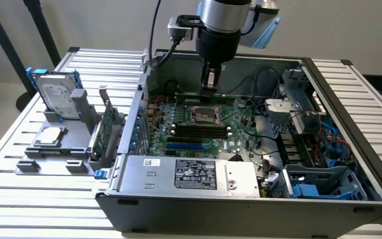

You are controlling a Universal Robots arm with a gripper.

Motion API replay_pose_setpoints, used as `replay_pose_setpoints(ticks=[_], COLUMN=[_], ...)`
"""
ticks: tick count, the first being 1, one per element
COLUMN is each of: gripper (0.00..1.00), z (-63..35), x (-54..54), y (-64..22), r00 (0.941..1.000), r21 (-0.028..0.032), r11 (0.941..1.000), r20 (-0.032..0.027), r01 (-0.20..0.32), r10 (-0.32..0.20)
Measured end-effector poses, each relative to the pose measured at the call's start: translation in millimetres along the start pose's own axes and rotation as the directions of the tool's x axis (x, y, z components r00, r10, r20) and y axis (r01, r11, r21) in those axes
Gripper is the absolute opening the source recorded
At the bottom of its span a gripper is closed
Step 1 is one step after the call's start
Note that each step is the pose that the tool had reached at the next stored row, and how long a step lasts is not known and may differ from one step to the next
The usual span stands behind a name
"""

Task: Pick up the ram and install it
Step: 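Insert the ram into the slot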

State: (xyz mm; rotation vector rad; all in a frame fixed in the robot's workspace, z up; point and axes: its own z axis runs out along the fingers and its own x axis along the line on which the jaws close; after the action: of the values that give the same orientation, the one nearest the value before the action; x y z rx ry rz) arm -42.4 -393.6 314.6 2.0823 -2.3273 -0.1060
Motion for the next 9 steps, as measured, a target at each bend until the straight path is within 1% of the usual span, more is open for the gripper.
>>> replay_pose_setpoints(ticks=[3,9], gripper=[0.14,0.14], z=[5.4,16.4], x=[0.2,0.6], y=[-0.3,-1.0], r00=[1.0000,1.0000], r21=[-0.0002,-0.0001], r11=[1.0000,1.0000], r20=[-0.0014,-0.0019], r01=[0.005,0.009], r10=[-0.005,-0.009])
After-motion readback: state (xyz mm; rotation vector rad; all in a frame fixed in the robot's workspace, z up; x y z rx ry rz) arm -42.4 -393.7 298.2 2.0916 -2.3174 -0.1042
